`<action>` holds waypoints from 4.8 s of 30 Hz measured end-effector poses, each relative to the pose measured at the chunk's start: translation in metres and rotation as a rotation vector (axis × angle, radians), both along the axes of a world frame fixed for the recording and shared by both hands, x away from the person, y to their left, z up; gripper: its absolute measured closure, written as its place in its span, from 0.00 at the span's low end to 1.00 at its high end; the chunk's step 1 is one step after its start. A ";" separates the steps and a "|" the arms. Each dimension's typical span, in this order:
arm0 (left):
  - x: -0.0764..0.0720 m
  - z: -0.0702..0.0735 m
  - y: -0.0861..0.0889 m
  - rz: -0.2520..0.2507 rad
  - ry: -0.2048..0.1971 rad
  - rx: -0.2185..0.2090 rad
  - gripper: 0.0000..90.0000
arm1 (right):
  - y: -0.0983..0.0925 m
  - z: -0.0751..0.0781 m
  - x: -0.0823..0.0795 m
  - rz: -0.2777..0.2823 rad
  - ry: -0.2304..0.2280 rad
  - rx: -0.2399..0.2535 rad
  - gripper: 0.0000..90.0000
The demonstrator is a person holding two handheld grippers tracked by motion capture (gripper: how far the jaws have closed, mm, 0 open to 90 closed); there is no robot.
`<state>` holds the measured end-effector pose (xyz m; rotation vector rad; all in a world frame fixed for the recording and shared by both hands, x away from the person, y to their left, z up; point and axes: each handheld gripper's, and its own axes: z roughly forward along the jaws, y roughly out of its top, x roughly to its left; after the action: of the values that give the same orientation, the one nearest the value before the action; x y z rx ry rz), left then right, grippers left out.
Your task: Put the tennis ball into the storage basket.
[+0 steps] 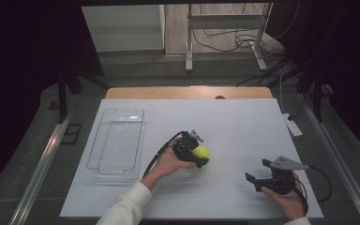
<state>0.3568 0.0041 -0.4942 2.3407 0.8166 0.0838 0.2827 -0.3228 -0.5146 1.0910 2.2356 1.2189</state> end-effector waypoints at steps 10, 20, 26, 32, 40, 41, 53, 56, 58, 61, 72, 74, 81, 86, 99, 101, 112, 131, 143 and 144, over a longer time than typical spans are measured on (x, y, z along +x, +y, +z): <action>-0.008 0.007 0.005 -0.001 -0.034 -0.031 0.30 | 0.000 0.000 0.000 -0.002 0.000 -0.002 0.10; -0.014 0.014 0.013 0.000 -0.066 -0.058 0.30 | 0.000 0.000 0.000 -0.002 -0.001 -0.001 0.10; -0.019 0.017 0.017 0.003 -0.086 -0.073 0.30 | 0.000 0.000 0.000 -0.003 0.000 -0.004 0.10; -0.025 0.021 0.023 0.011 -0.108 -0.098 0.30 | 0.001 0.000 0.000 -0.003 -0.003 0.000 0.10; -0.029 0.025 0.029 0.015 -0.129 -0.123 0.30 | 0.001 0.000 0.000 -0.005 -0.004 -0.004 0.10; -0.030 0.026 0.030 0.016 -0.132 -0.124 0.30 | 0.001 0.000 0.000 -0.005 -0.004 -0.004 0.10; -0.033 0.029 0.039 0.024 -0.157 -0.153 0.30 | 0.000 0.000 0.000 -0.010 -0.006 -0.003 0.10; -0.034 0.029 0.042 0.023 -0.162 -0.159 0.30 | 0.000 0.000 0.000 -0.013 -0.007 -0.005 0.10; -0.035 0.029 0.044 0.022 -0.168 -0.157 0.30 | 0.000 -0.001 0.000 -0.014 -0.007 -0.006 0.10; -0.036 0.032 0.049 0.038 -0.173 -0.173 0.30 | 0.000 -0.001 0.000 -0.016 -0.006 -0.005 0.10; -0.038 0.041 0.063 0.065 -0.205 -0.217 0.30 | 0.000 -0.001 0.001 -0.012 -0.007 -0.010 0.10; -0.037 0.040 0.064 0.067 -0.205 -0.219 0.30 | 0.001 -0.001 0.002 -0.011 -0.004 -0.008 0.10; -0.038 0.043 0.065 0.073 -0.213 -0.244 0.30 | 0.000 -0.001 0.002 -0.014 -0.005 -0.010 0.10; -0.040 0.047 0.067 0.075 -0.225 -0.260 0.30 | 0.000 -0.001 0.001 -0.014 -0.006 -0.007 0.10; -0.044 0.057 0.075 0.086 -0.256 -0.303 0.29 | 0.001 0.001 0.001 -0.023 -0.012 0.003 0.10; -0.046 0.058 0.076 0.088 -0.261 -0.308 0.29 | 0.002 0.001 0.002 -0.020 -0.015 0.001 0.10; -0.049 0.065 0.082 0.102 -0.278 -0.337 0.29 | 0.004 0.001 0.003 -0.016 -0.017 -0.001 0.10; -0.052 0.080 0.090 0.121 -0.326 -0.372 0.29 | -0.002 0.003 -0.004 -0.028 -0.021 0.009 0.10; -0.052 0.084 0.103 0.156 -0.347 -0.379 0.29 | 0.003 0.006 -0.005 -0.002 -0.032 0.026 0.11; -0.052 0.085 0.104 0.159 -0.348 -0.379 0.29 | 0.004 0.006 -0.005 -0.001 -0.033 0.028 0.11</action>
<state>0.3052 0.1083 -0.4093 1.8366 0.7649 0.3621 0.2777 -0.3192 -0.5084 1.0747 2.1996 1.2620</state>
